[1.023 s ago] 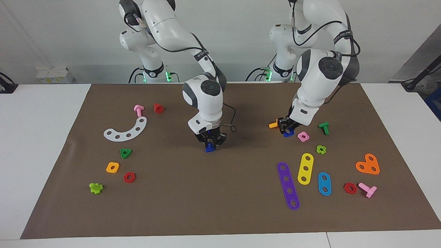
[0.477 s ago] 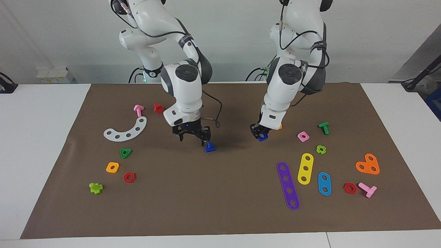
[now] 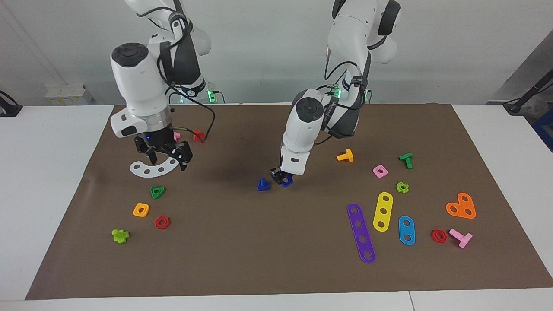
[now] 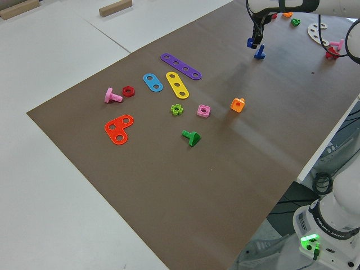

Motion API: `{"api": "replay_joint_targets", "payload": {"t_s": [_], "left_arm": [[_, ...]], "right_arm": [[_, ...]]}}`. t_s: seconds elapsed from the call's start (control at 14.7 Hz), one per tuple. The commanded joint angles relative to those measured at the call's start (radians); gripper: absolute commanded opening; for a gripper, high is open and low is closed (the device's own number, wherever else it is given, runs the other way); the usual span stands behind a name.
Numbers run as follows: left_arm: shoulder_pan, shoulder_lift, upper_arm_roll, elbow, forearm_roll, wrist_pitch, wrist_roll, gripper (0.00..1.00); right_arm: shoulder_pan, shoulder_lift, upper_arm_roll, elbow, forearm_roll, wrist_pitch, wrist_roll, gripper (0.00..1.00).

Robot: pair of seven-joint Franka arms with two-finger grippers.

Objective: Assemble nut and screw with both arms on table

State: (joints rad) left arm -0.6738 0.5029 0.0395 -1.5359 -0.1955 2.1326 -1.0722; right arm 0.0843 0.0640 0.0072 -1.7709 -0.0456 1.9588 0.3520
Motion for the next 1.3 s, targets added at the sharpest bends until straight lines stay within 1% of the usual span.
{"api": "replay_joint_targets", "payload": {"t_s": [0.0,0.07,0.2,0.34,0.55,0.75,0.82,0.95,1.23], "left_arm": [[-0.055,0.016,0.016,0.028,-0.030,0.015,-0.029,0.00],[-0.067,0.016,0.016,0.026,-0.039,0.018,-0.032,0.00],[-0.099,0.016,0.016,0.023,-0.050,0.050,-0.038,0.00],[-0.101,0.016,0.016,0.017,-0.050,0.064,-0.038,0.00],[-0.104,0.020,0.016,0.002,-0.045,0.093,-0.038,0.00],[-0.104,0.022,0.017,-0.030,-0.038,0.142,-0.038,0.00],[-0.104,0.032,0.017,-0.033,-0.036,0.156,-0.038,0.00],[-0.104,0.052,0.017,-0.032,-0.024,0.153,-0.038,0.00],[-0.104,0.066,0.017,-0.032,0.034,0.124,-0.037,0.00]], "right_arm": [[-0.035,-0.068,0.008,0.010,0.039,-0.093,-0.070,1.00],[-0.040,-0.078,0.007,0.042,0.043,-0.131,-0.083,1.00],[-0.046,-0.067,0.005,0.138,0.043,-0.228,-0.117,1.00],[-0.064,-0.066,0.007,0.165,0.043,-0.247,-0.148,1.00],[-0.066,-0.055,0.008,0.209,0.044,-0.302,-0.208,1.00],[-0.058,-0.058,0.008,0.191,0.046,-0.308,-0.212,1.00],[-0.057,-0.064,0.008,0.179,0.046,-0.308,-0.214,1.00],[-0.054,-0.079,0.008,0.144,0.046,-0.299,-0.238,1.00],[-0.055,-0.092,0.008,0.122,0.046,-0.302,-0.262,1.00]]}}
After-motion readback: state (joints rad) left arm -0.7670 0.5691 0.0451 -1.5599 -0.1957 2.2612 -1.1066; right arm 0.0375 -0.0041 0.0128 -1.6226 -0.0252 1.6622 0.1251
